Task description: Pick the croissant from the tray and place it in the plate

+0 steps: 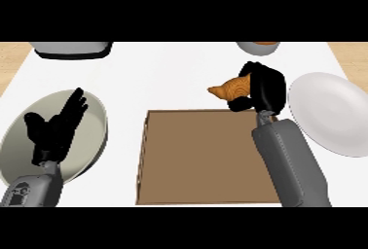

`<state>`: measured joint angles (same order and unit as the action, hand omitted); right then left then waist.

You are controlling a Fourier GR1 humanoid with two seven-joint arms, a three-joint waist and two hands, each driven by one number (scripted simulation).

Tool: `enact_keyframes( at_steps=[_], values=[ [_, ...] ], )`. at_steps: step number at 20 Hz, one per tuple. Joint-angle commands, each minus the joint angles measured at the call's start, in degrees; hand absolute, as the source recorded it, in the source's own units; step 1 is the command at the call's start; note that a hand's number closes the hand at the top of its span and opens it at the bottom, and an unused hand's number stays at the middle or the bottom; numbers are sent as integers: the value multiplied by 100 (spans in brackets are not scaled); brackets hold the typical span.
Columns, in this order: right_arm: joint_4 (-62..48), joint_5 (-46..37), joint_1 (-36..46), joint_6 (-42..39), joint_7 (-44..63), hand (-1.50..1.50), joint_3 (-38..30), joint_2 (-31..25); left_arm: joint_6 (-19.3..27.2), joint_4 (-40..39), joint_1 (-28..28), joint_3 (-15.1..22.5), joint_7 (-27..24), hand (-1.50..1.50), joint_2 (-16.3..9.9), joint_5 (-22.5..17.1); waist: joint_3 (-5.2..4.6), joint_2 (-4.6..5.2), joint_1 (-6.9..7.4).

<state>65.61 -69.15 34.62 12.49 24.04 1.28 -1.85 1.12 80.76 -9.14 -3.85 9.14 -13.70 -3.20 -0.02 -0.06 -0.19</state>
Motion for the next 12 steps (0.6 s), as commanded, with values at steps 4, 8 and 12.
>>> enact_keyframes(
  at_steps=[4, 8, 12],
  values=[
    [312, -813, -96, 1340, 1006, 150, -441, -193, 119, -93, -24, 55, -27, 0, 136, 121, 1, 8, -1],
    [311, -323, 107, 1361, 1058, 150, -983, -388, -10, 285, 22, 98, 235, 0, 90, 60, 4, 11, 48],
    [743, 12, -390, 1382, 1027, 150, -1176, -548, 2, 238, 241, -39, 107, 0, 63, 91, 2, 2, 28]
  ],
)
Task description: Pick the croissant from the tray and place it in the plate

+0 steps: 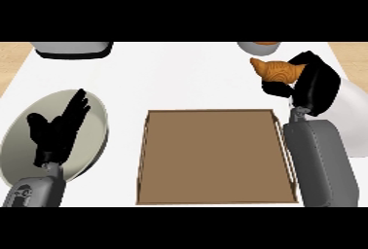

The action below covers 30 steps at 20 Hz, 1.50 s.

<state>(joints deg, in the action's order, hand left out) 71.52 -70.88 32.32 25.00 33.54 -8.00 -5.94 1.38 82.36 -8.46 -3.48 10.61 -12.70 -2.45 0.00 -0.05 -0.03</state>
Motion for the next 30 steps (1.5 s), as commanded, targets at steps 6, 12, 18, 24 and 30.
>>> enact_keyframes(
  at_steps=[6, 12, 18, 24, 30],
  values=[
    [-874, 1195, -223, 368, -963, 150, -1147, -1178, -124, 341, 364, 48, -12, 0, 61, 5, 5, 9, 60],
    [-1945, 1579, -227, 147, -1620, 150, -1411, -1801, -342, -440, -60, -161, -446, 0, -48, -3, 1, 25, 21],
    [-2830, 2744, -124, -566, -2341, 150, -1947, -1775, -111, -418, -180, -116, -320, 0, 149, 65, 6, 34, 21],
    [-3570, 3076, -52, -567, -3918, -150, -1980, -2141, -94, 72, -158, -73, 132, 0, 44, 168, 7, 19, 70],
    [-2881, 3817, -47, -249, -5318, -150, -2321, -1930, -75, -116, -63, -69, -147, 0, 178, 171, 8, -10, -1]
  ],
)
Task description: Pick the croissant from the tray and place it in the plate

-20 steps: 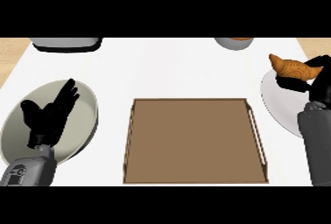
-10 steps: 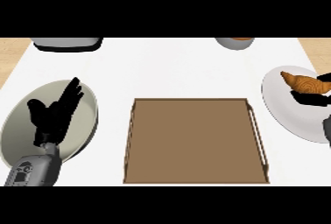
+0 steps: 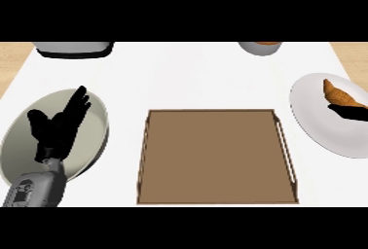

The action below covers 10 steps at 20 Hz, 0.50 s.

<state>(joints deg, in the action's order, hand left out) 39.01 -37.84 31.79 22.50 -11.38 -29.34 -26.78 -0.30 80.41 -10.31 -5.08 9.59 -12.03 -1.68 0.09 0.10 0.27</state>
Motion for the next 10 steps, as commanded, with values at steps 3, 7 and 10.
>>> enact_keyframes(
  at_steps=[3, 7, 10],
  values=[
    [840, 1069, 184, -346, -1138, -150, -303, 416, -66, -89, 61, -150, -29, 0, -107, -68, -7, -35, -61],
    [1596, 1759, -18, -938, -197, -150, -596, 490, 56, 85, 190, -4, -21, 0, 63, 46, -15, -64, -136],
    [1679, 2288, -193, -1631, 328, -150, -753, 566, -59, 35, 300, -43, -109, 0, 5, 1, -15, -59, -144]
  ],
)
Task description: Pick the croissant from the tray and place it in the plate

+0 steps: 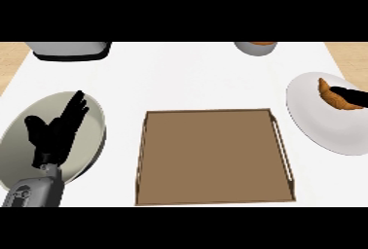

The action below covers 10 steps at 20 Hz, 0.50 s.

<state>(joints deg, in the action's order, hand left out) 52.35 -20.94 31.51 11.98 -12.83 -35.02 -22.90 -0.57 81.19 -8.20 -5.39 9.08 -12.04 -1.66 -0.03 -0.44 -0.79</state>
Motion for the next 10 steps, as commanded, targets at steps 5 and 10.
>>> enact_keyframes(
  at_steps=[5, 10],
  values=[
    [560, 1339, -719, -1230, 106, -150, -375, 73, -86, 158, -28, -66, 163, 0, -6, -100, 4, 34, 51],
    [933, 1666, -1171, -1444, 104, -150, -259, -280, 83, -392, -219, -62, -176, 0, 174, 130, 2, 39, 52]
  ],
)
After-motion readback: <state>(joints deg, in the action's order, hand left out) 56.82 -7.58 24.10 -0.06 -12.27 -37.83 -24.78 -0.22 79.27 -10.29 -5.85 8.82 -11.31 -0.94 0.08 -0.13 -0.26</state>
